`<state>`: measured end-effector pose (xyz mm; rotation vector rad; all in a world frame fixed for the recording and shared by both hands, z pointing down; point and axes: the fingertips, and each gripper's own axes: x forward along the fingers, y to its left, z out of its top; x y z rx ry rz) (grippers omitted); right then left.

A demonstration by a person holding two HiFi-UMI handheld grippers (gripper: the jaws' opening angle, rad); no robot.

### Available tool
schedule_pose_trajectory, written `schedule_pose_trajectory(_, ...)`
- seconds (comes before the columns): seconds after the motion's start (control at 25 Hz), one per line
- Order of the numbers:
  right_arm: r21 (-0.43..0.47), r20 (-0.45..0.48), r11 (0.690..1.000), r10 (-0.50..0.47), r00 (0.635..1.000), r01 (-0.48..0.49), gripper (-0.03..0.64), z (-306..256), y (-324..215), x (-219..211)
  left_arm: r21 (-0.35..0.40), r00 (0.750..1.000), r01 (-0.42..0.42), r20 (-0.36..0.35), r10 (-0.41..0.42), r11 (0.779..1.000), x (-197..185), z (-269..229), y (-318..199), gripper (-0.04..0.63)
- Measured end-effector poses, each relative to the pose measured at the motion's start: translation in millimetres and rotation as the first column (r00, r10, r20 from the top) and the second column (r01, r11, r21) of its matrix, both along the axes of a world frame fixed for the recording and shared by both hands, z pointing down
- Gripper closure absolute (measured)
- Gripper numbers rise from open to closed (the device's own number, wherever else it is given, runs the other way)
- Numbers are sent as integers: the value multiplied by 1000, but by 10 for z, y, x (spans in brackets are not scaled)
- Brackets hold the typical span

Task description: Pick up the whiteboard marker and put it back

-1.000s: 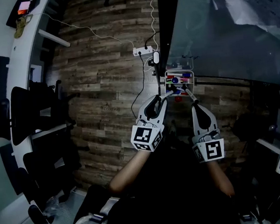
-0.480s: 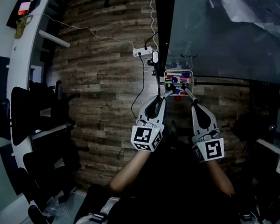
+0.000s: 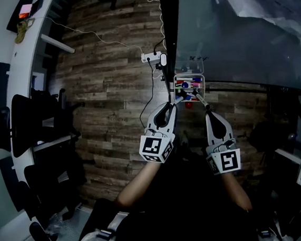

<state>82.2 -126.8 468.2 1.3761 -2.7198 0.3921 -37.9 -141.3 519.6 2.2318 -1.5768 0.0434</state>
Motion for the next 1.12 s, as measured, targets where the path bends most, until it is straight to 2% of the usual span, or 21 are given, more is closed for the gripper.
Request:
schedule_pose_trajectory(0.4, 18, -27, 1000, -5, 1000, 6, 603, -72, 62, 38, 40, 1000, 6, 12, -7, 999, 24, -124, 60, 520)
schedule_pose_trajectory(0.6, 54, 18, 998, -10, 1000, 9, 603, -122, 113, 72, 63, 1000, 18, 17, -19, 998, 23, -194, 98, 520)
schedule_pose_trajectory(1.0, 86, 25, 996, -19, 1000, 17, 603, -257, 279, 148, 103, 999, 29, 41, -34, 994, 64, -356, 340, 520)
schedule_pose_trajectory(1.12, 117, 56, 993, -21, 998, 14, 603, -391, 341, 160, 123, 998, 44, 46, -50, 991, 85, -435, 458, 520)
